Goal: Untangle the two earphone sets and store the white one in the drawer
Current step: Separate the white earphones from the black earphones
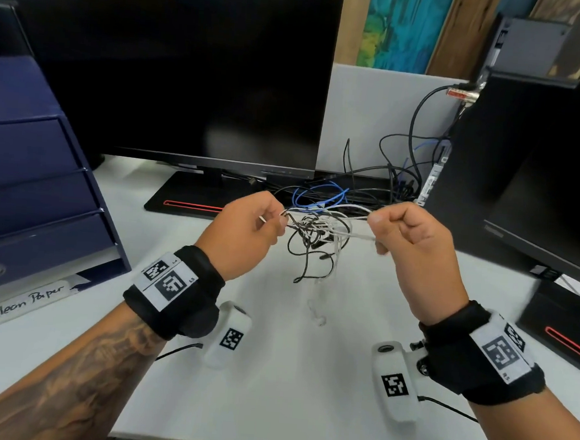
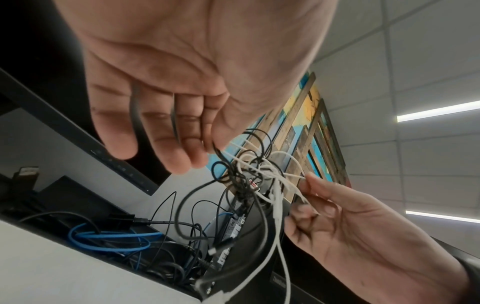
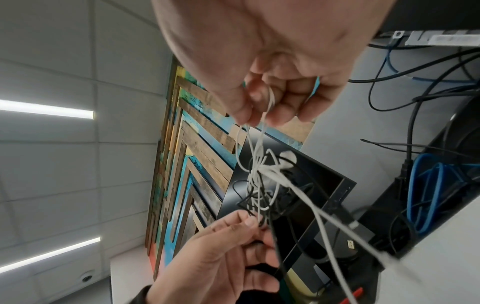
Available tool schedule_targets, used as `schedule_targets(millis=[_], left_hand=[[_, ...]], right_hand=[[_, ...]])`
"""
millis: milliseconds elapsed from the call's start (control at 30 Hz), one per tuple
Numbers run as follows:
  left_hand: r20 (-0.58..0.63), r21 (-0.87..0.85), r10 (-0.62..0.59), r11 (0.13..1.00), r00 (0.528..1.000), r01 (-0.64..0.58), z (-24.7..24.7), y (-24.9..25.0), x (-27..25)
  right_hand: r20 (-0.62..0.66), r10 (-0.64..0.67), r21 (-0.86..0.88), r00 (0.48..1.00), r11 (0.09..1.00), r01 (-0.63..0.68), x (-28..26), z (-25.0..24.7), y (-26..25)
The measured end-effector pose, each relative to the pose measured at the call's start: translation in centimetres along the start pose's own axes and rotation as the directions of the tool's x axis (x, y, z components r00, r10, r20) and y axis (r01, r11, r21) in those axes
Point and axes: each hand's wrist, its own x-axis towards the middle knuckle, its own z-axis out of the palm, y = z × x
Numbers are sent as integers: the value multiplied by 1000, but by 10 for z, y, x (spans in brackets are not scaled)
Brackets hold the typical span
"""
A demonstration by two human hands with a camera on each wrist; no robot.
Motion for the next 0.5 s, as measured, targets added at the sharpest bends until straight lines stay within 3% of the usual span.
schedule_targets(millis=[133,300,400,500], left_hand=[[58,-1,-76,997,995,76,6,-1,-3],[42,-48,-121,991,992,123,3,0,-2],[22,-95,-137,986,990,139,3,3,-2],[-34,-174,-141,976,989,133,3,4,-2]], right_hand=[[-37,30,166,999,986,-24,0,4,3],[33,84,301,996,950,-90,-2,8,-2],[49,81,199,996,976,-89,-4,8,-3],[70,67,-33,995,997,-65,-3,6,-1]])
